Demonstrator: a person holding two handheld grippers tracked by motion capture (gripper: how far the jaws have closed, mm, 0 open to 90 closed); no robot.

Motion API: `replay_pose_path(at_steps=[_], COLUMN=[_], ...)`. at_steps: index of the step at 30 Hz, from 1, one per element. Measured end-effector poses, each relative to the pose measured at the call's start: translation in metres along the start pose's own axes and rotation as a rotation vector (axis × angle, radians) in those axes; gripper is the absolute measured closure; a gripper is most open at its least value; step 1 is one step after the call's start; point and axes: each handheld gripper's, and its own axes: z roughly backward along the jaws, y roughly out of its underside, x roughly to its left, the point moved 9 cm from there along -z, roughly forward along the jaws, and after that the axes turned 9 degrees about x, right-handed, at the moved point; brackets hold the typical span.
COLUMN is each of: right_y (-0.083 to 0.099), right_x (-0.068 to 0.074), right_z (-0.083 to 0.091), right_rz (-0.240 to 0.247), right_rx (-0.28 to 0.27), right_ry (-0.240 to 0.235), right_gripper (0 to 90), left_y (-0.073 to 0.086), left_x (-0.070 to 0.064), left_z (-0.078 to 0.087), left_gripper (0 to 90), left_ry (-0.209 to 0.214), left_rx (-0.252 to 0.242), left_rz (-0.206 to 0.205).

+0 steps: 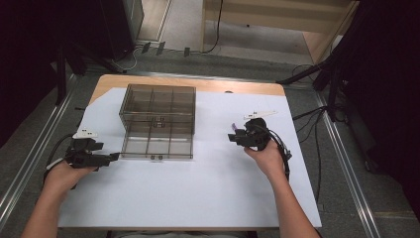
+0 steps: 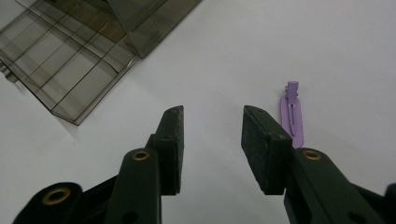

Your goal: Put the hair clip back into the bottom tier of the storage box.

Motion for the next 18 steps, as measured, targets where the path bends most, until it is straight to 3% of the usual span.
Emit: replay_pose_path(at_steps=[6, 11, 18], right_y=[0.001, 0.0002, -0.0016], right_x=[0.0008, 0.0021, 0.0022], right_z=[-0.0021, -0.0018, -0.0015], right_rz=[0.018, 0.022, 0.029], right_rx=[0.016, 0.01, 0.007], right_ry=[0.009, 0.009, 0.007], right_gripper=[57.2, 56.0, 54.3], left_y=[-0.0002, 0.0011, 0.0022], left_x=[-0.0002, -0.0004, -0.0003], left_z=[0.0005, -0.0003, 0.0003], left_gripper=[22.2, 22.1, 27.4], left_ry=[0.021, 0.024, 0.033], left_rx=[0.008, 0.02, 0.012], left_rz=[0.021, 0.016, 0.016])
